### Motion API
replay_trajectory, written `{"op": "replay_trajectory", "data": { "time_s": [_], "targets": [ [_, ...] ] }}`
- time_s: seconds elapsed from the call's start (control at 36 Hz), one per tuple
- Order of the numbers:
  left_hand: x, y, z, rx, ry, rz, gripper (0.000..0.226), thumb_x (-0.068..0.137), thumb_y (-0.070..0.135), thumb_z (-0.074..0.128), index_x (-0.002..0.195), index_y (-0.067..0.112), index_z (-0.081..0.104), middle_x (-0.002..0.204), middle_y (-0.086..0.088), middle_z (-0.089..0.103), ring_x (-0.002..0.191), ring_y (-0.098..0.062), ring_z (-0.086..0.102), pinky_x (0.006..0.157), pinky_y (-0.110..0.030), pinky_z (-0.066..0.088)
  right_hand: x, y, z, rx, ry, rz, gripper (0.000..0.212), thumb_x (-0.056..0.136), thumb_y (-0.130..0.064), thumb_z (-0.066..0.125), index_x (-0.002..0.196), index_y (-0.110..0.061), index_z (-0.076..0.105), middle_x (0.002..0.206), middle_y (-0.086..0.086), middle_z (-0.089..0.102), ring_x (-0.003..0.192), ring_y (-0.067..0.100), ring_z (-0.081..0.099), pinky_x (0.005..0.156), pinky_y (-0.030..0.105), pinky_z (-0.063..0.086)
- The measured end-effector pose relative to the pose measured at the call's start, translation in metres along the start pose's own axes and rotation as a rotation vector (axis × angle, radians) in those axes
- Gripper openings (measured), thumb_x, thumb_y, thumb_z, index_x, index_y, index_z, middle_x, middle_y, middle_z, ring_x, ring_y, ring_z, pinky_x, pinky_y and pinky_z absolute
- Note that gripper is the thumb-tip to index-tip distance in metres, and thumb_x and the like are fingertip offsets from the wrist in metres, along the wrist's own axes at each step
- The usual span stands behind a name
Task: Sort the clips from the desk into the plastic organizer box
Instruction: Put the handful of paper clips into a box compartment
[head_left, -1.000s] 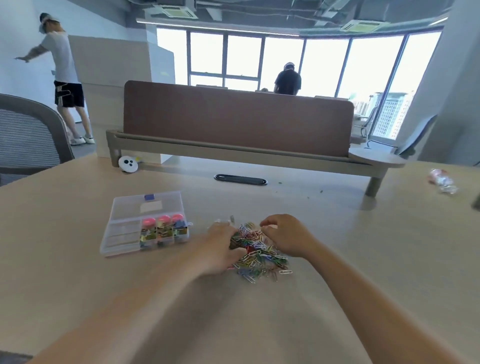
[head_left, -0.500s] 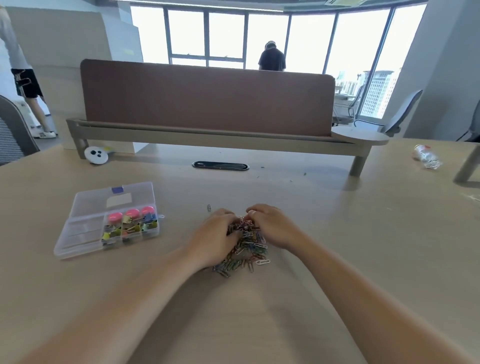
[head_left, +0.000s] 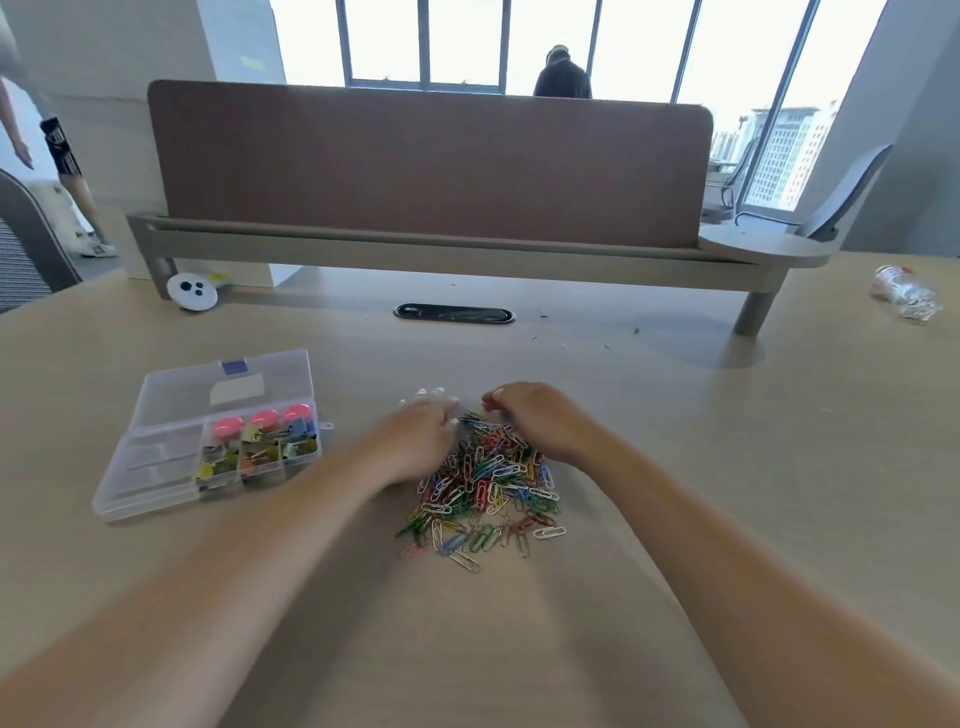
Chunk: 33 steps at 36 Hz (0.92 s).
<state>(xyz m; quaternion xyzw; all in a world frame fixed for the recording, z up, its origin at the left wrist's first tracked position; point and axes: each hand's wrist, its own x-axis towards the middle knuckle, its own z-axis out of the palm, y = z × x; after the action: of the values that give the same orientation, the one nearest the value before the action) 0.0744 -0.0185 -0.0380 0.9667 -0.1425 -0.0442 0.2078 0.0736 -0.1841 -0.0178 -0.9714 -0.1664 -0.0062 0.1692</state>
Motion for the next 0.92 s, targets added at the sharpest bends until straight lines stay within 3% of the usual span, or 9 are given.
{"op": "replay_trajectory", "data": {
  "time_s": [0.06, 0.17, 0.22, 0.31, 0.39, 0.56, 0.64, 0.75, 0.92],
  "targets": [
    [-0.003, 0.0, 0.004, 0.01, -0.015, 0.026, 0.045, 0.104, 0.027, 0.03, 0.148, 0.019, 0.032, 0.16, 0.0, 0.015, 0.148, -0.016, 0.012, 0.12, -0.036, 0.009, -0.003, 0.001, 0.001, -0.074, -0.021, -0.032, 0.029, 0.101, -0.011, 0.038, 0.116, -0.003, 0.061, 0.115, 0.014, 0.066, 0.1, 0.024, 0.061, 0.092, 0.034, 0.047],
    [-0.012, 0.003, 0.006, -0.044, -0.011, 0.064, 0.044, 0.104, 0.024, 0.032, 0.148, 0.019, 0.036, 0.159, 0.004, 0.021, 0.147, -0.012, 0.015, 0.118, -0.031, 0.009, -0.015, -0.002, -0.008, -0.017, -0.033, -0.044, 0.036, 0.102, -0.013, 0.037, 0.13, -0.005, 0.057, 0.131, 0.011, 0.06, 0.116, 0.023, 0.057, 0.101, 0.032, 0.043],
    [-0.019, 0.008, 0.005, -0.054, -0.006, 0.073, 0.041, 0.103, 0.021, 0.034, 0.142, 0.016, 0.044, 0.155, 0.002, 0.031, 0.143, -0.014, 0.026, 0.115, -0.029, 0.018, -0.023, -0.005, -0.012, 0.019, -0.053, -0.034, 0.037, 0.102, -0.012, 0.035, 0.13, -0.003, 0.057, 0.131, 0.012, 0.06, 0.118, 0.024, 0.056, 0.103, 0.034, 0.042],
    [-0.03, 0.019, 0.004, -0.063, 0.013, 0.072, 0.033, 0.1, 0.016, 0.038, 0.127, 0.012, 0.056, 0.137, -0.005, 0.053, 0.122, -0.02, 0.049, 0.1, -0.031, 0.037, -0.032, -0.007, -0.014, 0.197, -0.046, 0.04, 0.037, 0.101, -0.012, 0.034, 0.124, -0.002, 0.062, 0.127, 0.011, 0.063, 0.116, 0.024, 0.057, 0.102, 0.038, 0.043],
    [-0.036, 0.023, 0.003, -0.064, 0.044, 0.074, 0.032, 0.099, 0.017, 0.039, 0.122, 0.017, 0.061, 0.124, -0.004, 0.062, 0.109, -0.019, 0.056, 0.091, -0.032, 0.044, -0.039, -0.005, -0.013, 0.397, 0.002, 0.152, 0.034, 0.094, -0.007, 0.04, 0.116, -0.006, 0.066, 0.114, 0.005, 0.069, 0.109, 0.018, 0.061, 0.097, 0.034, 0.047],
    [-0.046, 0.031, 0.001, -0.059, 0.107, 0.08, 0.035, 0.098, 0.019, 0.041, 0.127, 0.024, 0.059, 0.132, 0.002, 0.058, 0.12, -0.017, 0.053, 0.097, -0.03, 0.04, -0.052, 0.0, -0.013, 0.367, 0.111, 0.14, 0.037, 0.089, 0.008, 0.045, 0.117, -0.005, 0.066, 0.111, 0.006, 0.07, 0.097, 0.01, 0.062, 0.075, 0.009, 0.043],
    [-0.047, 0.033, 0.0, -0.057, 0.123, 0.091, 0.035, 0.097, 0.018, 0.041, 0.127, 0.024, 0.059, 0.134, 0.001, 0.057, 0.122, -0.018, 0.051, 0.101, -0.032, 0.041, -0.054, 0.003, -0.015, 0.231, 0.1, 0.122, 0.027, 0.091, -0.002, 0.054, 0.11, -0.01, 0.071, 0.109, 0.002, 0.07, 0.09, 0.008, 0.057, 0.073, 0.013, 0.04],
    [-0.046, 0.037, 0.0, -0.039, 0.144, 0.121, 0.036, 0.096, 0.016, 0.042, 0.128, 0.022, 0.059, 0.136, 0.001, 0.055, 0.127, -0.018, 0.048, 0.105, -0.034, 0.039, -0.054, 0.005, -0.015, 0.139, 0.07, 0.106, 0.018, 0.091, -0.01, 0.06, 0.103, -0.014, 0.072, 0.103, -0.001, 0.067, 0.083, 0.009, 0.051, 0.056, 0.006, 0.03],
    [-0.042, 0.039, 0.001, -0.046, 0.135, 0.109, 0.036, 0.096, 0.016, 0.042, 0.129, 0.022, 0.058, 0.139, -0.001, 0.053, 0.129, -0.018, 0.047, 0.105, -0.034, 0.039, -0.05, 0.006, -0.011, 0.107, 0.042, 0.093, 0.015, 0.089, -0.013, 0.064, 0.101, -0.015, 0.072, 0.101, -0.001, 0.066, 0.082, 0.011, 0.051, 0.055, 0.01, 0.03]
  ]
}}
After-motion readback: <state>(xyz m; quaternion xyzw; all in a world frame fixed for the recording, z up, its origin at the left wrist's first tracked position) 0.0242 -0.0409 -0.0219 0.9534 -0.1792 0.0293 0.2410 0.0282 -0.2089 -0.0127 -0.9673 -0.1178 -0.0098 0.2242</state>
